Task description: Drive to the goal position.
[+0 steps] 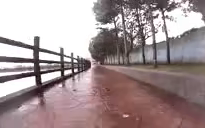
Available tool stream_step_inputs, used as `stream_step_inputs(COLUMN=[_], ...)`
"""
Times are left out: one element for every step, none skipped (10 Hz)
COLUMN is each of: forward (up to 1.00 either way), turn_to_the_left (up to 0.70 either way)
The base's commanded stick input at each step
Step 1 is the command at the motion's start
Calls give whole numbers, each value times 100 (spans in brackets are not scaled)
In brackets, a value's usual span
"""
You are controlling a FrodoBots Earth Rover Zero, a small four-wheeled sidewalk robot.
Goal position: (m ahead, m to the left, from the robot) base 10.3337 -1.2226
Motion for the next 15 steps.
stream_step_inputs(forward=[0, 0, 0, 0, 0, 0, 49, 100, 100, 100, 100, 100, 100, 100, 100], turn_to_the_left=[0, 0, 0, 0, 0, 0, 0, 0, 0, 0, 0, 0, 0, 0, 0])
